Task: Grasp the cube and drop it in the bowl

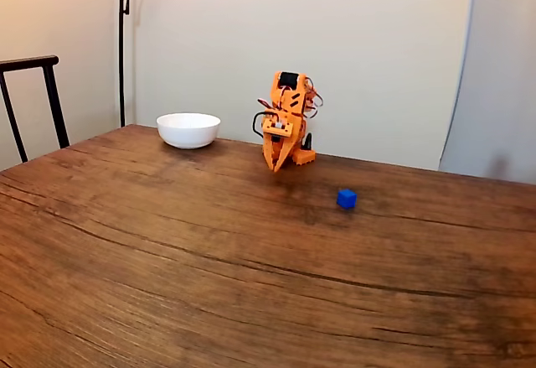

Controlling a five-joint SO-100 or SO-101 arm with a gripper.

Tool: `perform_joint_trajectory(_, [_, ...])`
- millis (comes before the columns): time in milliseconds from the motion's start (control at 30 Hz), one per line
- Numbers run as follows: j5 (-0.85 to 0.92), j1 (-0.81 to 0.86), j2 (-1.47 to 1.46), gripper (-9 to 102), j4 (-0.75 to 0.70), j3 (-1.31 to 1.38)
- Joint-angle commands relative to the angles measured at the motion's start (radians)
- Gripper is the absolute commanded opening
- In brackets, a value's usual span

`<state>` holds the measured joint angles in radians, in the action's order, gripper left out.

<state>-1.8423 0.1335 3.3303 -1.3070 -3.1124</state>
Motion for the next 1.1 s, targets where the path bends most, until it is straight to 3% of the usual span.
perform_joint_trajectory(0, [-0.002,0.000,-0.020,-1,-0.060,0.002])
perform_joint_trajectory(400, [0.012,-0.021,-0.009,-1,-0.057,0.002])
perform_joint_trajectory(567, [0.000,-0.110,-0.009,-1,0.023,0.031])
perform_joint_trajectory(1067, [0.011,-0.514,-0.009,-1,0.035,0.394])
